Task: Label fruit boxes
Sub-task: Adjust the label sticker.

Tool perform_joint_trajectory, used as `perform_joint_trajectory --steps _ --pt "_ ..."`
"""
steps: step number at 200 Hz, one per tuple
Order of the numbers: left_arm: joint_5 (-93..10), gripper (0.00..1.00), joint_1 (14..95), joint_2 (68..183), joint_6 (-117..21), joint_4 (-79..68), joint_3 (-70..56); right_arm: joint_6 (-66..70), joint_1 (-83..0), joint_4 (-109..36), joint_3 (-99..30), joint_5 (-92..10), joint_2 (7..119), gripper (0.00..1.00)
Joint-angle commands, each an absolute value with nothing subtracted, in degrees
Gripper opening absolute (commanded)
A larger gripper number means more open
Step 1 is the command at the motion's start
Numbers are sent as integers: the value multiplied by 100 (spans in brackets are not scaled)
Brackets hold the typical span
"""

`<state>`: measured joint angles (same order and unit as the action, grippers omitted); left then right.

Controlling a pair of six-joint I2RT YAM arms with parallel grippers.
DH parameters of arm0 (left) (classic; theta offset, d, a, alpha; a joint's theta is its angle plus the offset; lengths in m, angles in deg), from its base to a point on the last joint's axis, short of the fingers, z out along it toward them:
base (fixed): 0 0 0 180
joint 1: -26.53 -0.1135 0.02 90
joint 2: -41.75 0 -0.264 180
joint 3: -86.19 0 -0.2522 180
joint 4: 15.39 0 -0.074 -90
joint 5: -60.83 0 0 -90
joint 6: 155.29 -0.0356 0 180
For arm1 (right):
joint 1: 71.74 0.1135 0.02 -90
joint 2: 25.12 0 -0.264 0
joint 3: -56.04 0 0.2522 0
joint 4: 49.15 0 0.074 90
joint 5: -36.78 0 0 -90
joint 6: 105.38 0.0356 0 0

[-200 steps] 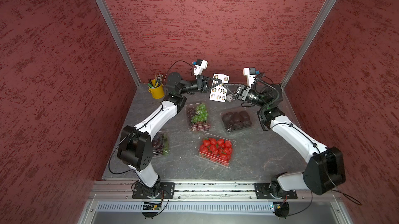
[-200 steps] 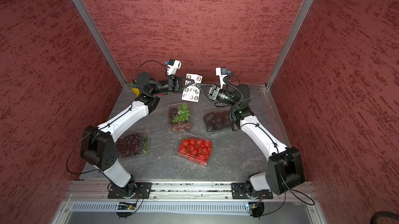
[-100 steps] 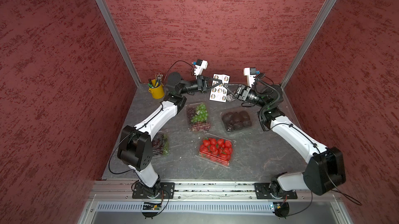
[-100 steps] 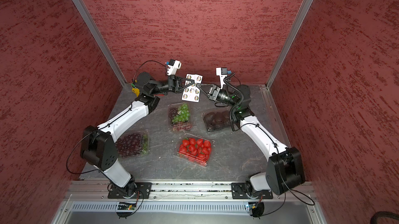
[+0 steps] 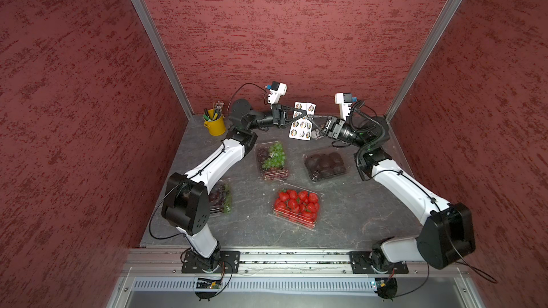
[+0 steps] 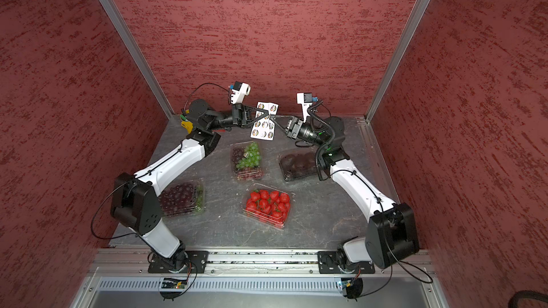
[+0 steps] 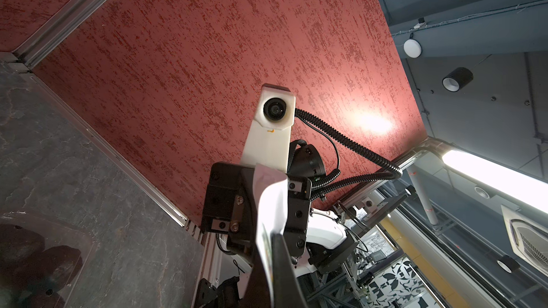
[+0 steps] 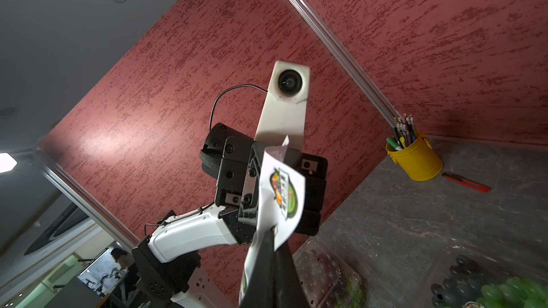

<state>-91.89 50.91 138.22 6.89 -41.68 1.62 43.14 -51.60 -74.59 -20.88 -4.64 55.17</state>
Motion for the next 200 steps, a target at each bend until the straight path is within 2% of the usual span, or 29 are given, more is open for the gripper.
perform_joint_trajectory --steps 1,172,200 --pt "-9292 0 5230 13876 599 -4061 318 4331 -5143 -7647 -2094 -382 5409 0" --pt "-9359 0 5170 13830 608 -4065 302 4177 -5161 -7433 -2135 -470 5386 0" --pt "-9364 22 4952 13732 573 -3969 161 4037 -5194 -7229 -2136 -546 5325 0"
